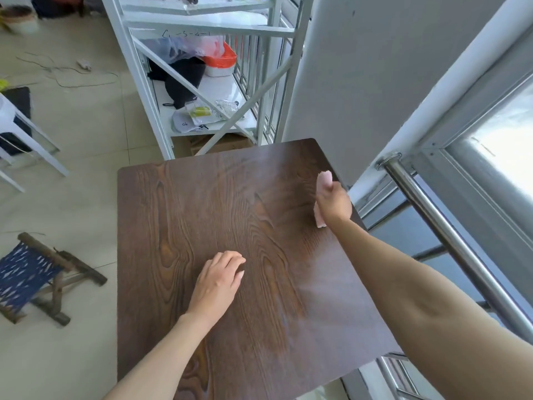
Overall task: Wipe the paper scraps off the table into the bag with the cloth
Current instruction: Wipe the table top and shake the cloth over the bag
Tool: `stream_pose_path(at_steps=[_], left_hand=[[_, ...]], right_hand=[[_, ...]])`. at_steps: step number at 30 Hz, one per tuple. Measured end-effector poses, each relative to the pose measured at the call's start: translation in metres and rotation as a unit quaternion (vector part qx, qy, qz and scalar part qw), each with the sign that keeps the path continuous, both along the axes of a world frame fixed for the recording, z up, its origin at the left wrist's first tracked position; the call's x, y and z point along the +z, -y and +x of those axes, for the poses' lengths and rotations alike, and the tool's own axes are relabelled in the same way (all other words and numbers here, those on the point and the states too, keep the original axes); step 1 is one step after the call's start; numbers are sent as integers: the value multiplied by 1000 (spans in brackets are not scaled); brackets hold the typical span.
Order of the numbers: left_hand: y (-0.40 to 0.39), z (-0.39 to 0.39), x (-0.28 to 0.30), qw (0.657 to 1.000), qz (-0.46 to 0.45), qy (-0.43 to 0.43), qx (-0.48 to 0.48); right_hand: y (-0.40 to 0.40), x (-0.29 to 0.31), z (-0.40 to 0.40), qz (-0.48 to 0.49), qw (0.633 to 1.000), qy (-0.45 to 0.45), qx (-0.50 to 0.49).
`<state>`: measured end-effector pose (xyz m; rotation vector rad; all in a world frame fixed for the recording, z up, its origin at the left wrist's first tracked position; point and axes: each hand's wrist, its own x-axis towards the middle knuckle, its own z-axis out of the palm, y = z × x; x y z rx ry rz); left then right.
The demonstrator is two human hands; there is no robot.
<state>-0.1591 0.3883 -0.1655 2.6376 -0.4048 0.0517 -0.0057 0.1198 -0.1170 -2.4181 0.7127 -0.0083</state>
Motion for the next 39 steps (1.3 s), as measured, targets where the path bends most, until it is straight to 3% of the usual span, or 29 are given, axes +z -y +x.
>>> stream_pose_path(at_steps=[3,7,11,20,26,29,33,39], left_hand=[[-1,3,-5,1000,11,-7,7],[-2,5,-10,1000,8,-12,13],[-1,3,-10,1000,-8,-23,19],[-11,-5,-10,999,-45,-25,13],[-23,-20,-10,998,-45,-32,24],[-34,-30,-6,998,-39,-34,21],[-50,-46,-3,998,-39,-40,28],[-77,-68,-9,997,-38,-44,48]], right_hand=[[17,-11,13,-120,992,3,37],[8,-35,18,-150,986,-7,67],[-22,-50,1,-143,984,51,93],[-135,-69,-73,-104,952,121,261],[-173,-62,-91,-50,922,114,366],[-148,-47,-73,-117,923,146,335],[-91,-21,-43,-228,936,153,222],[-8,-33,-26,-301,951,-3,68]])
